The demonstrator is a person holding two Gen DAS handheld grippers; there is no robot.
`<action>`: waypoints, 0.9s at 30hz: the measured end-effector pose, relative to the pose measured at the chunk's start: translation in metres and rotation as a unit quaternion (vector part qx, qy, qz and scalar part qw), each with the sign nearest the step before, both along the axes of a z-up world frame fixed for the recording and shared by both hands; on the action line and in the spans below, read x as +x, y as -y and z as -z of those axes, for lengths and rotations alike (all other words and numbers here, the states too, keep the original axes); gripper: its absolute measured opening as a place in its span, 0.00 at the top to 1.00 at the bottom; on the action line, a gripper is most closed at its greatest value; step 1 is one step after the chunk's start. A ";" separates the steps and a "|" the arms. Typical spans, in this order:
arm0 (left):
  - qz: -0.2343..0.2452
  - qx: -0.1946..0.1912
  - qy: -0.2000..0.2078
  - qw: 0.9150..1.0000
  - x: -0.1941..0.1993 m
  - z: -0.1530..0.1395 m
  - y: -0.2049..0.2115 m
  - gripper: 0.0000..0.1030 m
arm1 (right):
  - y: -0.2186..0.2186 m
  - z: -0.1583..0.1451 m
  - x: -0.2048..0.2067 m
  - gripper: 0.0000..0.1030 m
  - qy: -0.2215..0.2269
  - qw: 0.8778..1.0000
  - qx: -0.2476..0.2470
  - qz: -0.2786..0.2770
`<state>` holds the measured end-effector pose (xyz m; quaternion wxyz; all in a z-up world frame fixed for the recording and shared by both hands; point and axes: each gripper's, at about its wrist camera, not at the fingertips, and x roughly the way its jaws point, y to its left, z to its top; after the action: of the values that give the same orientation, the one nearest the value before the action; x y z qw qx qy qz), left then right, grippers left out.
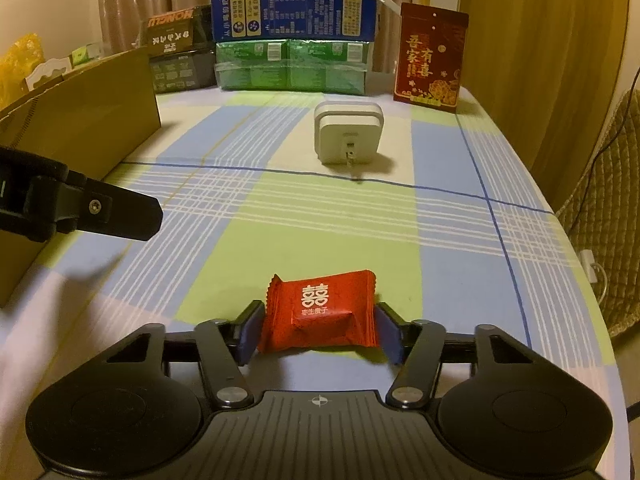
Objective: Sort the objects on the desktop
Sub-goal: 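Grasp the red candy with the right tool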
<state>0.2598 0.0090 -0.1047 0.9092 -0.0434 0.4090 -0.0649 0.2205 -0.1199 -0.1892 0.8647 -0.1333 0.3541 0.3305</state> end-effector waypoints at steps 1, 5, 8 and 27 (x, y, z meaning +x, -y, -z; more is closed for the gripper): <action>0.001 0.000 0.000 1.000 0.000 0.000 0.000 0.01 | 0.000 0.000 0.000 0.51 0.000 1.000 0.000 0.000; 0.004 0.001 0.002 1.000 -0.001 -0.001 0.003 0.01 | 0.000 -0.001 0.000 0.60 0.000 1.000 0.001 -0.001; 0.006 0.002 0.003 1.000 -0.001 -0.002 0.004 0.01 | 0.002 -0.002 0.000 0.62 -0.001 1.000 0.005 0.002; 0.040 0.012 0.028 0.999 0.029 -0.018 0.040 0.01 | 0.049 -0.027 0.054 0.62 0.013 0.998 0.023 0.061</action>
<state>0.2891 -0.0310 -0.0870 0.9173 -0.0143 0.3856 -0.0979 0.2741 -0.1691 -0.1620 0.8907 -0.0958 0.3421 0.2837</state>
